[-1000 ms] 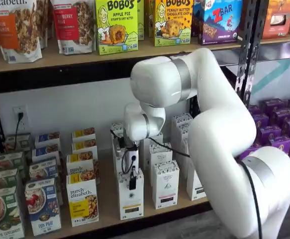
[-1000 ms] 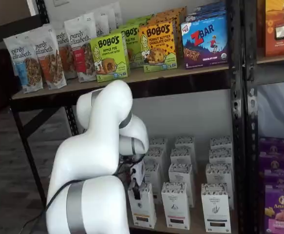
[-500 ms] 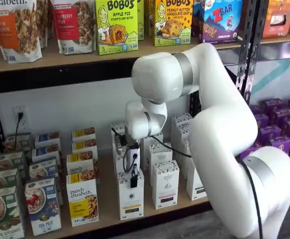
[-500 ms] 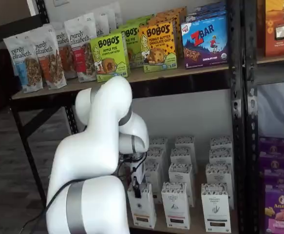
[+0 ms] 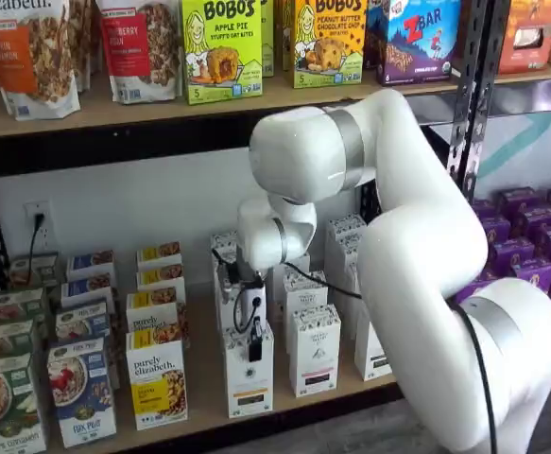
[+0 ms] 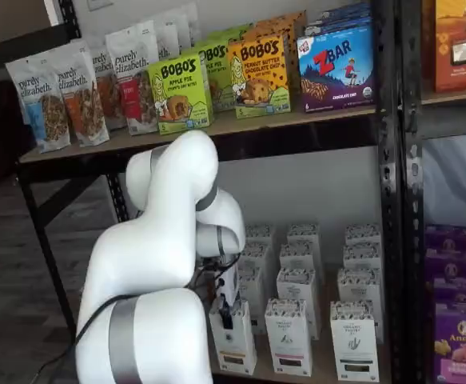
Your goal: Pick up the white box with a yellow strip in the middle, on the bottom shelf, the fourth box from the left
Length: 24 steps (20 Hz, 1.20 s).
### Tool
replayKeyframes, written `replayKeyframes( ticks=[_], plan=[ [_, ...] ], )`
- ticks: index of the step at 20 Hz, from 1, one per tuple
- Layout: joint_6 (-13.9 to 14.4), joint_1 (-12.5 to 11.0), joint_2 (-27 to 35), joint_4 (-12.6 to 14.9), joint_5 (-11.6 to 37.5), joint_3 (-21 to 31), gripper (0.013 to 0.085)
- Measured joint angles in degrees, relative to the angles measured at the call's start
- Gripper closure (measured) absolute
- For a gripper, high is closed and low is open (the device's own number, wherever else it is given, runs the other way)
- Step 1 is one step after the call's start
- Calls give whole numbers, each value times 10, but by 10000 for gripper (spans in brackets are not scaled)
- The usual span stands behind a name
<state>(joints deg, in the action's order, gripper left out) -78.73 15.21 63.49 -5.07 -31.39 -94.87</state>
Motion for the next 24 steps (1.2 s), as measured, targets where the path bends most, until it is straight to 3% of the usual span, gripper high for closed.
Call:
replayKeyframes(
  ticks=[11,19,24],
  plan=[
    [12,-1,31,14,0,-34,130],
    [15,-1,34,19,-17,-40,370],
    [25,-2,27,31,-36,-35,370]
  ],
)
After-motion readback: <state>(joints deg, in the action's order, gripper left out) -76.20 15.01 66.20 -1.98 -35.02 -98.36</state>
